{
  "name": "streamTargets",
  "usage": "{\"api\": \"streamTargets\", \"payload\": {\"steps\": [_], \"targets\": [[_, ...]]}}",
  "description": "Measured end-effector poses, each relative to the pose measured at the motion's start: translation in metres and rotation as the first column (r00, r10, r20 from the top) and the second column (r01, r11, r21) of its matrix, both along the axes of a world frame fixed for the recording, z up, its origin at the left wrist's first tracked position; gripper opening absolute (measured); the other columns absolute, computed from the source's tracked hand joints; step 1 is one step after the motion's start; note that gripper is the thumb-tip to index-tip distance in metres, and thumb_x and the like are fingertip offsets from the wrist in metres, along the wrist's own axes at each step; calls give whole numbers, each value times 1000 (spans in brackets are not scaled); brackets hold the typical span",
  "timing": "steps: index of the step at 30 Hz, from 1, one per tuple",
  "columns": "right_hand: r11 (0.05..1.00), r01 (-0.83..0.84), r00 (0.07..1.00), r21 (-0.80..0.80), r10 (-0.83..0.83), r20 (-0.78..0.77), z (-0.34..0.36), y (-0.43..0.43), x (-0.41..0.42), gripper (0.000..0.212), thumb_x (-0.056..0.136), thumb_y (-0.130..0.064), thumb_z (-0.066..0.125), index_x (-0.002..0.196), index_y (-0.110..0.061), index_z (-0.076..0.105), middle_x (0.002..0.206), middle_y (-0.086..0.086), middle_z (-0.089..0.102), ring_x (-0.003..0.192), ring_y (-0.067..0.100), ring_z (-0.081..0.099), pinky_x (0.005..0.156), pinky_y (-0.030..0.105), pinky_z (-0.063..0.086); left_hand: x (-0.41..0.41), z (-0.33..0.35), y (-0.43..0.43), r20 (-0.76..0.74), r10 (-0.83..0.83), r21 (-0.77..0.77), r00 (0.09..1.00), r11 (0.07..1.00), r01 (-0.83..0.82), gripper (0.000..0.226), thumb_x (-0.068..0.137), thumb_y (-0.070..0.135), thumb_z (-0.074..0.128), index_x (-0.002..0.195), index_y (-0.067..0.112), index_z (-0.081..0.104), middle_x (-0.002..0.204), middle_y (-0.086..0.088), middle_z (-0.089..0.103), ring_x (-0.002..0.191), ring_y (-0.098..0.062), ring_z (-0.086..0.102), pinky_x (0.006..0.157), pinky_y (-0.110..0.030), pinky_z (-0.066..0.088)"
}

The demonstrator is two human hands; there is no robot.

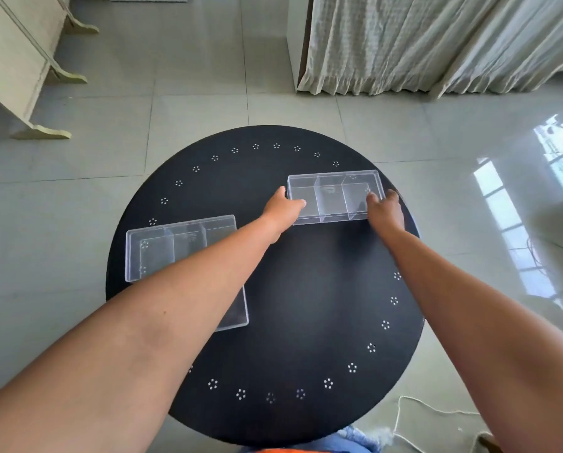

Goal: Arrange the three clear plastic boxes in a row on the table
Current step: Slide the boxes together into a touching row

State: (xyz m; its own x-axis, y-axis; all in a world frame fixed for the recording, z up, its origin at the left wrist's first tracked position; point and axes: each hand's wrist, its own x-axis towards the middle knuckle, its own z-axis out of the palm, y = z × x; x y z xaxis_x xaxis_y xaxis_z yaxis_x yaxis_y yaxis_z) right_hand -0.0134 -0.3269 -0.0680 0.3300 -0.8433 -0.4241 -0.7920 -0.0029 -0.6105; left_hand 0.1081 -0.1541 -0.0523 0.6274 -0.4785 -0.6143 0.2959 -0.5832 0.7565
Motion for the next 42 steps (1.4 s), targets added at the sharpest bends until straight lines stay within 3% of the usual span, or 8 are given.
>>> {"api": "streamTargets", "payload": {"steps": [4, 6, 8, 12, 16, 19, 25, 42], "targets": [[1000, 22, 999, 8, -22, 32, -6, -4, 1, 55, 100, -39, 39, 144, -8, 48, 141, 15, 58, 128, 36, 53, 101, 39, 41, 1, -11, -3, -34, -13, -61, 999, 998, 11, 39, 91, 16, 50, 130, 14, 54, 122, -1, 63, 110, -22, 58, 79, -27, 42], [999, 38, 998, -8, -38, 45, -7, -5, 2, 39, 99, -36, 39, 119, -10, 60, 115, 14, 64, 108, 33, 58, 85, 34, 41, 2, -13, 0, -33, 0, -81, 999, 997, -2, 39, 89, 16, 49, 127, 17, 58, 122, -1, 66, 112, -21, 61, 86, -30, 47], [999, 31, 998, -41, -29, 62, -6, -3, 6, 24, 97, -30, 38, 95, -15, 57, 95, 10, 58, 90, 29, 52, 73, 33, 36, 6, -13, 5, -21, 13, -87, 1000, 996, -15, 42, 85, 17, 47, 124, 19, 61, 120, 0, 68, 113, -22, 62, 95, -35, 50], [997, 6, 990, -79, 5, 142, 9, 13, 26, 26, 96, -22, 36, 83, -14, 58, 76, 5, 57, 69, 25, 51, 54, 29, 34, 31, -6, 24, 43, 70, -100, 997, 993, -65, 45, 82, 17, 44, 123, 21, 62, 118, 2, 69, 110, -20, 64, 98, -38, 50], [997, -67, 971, -37, 74, 229, 23, 45, 65, 34, 97, -17, 37, 64, -19, 44, 63, -5, 44, 58, 16, 38, 50, 29, 29, 70, 11, 61, 128, 181, -119, 975, 979, -166, 36, 87, 17, 47, 118, 19, 66, 115, 2, 70, 101, -16, 64, 84, -29, 51], [992, -125, 953, 21, 114, 282, 25, 79, 95, 29, 94, -14, 38, 68, -10, 51, 63, 0, 48, 54, 14, 40, 52, 30, 29, 99, 18, 92, 163, 259, -129, 952, 962, -239, 35, 92, 12, 45, 121, 19, 64, 110, 2, 68, 96, -15, 61, 71, -24, 45], [959, -265, 923, 103, 221, 316, 22, 138, 134, 24, 89, -14, 37, 68, -13, 49, 63, 2, 43, 58, 16, 33, 53, 30, 25, 132, 15, 167, 223, 394, -61, 892, 919, -390, 47, 95, 5, 46, 141, 11, 52, 126, -3, 61, 115, -21, 58, 105, -38, 48], [892, -410, 896, 192, 354, 269, 5, 191, 159, 34, 92, -10, 34, 60, -19, 26, 58, -2, 27, 54, 14, 21, 52, 29, 18, 146, -20, 242, 166, 486, 46, 858, 866, -498, 49, 97, 1, 50, 145, 9, 47, 143, -10, 57, 129, -28, 55, 111, -43, 42]]}}
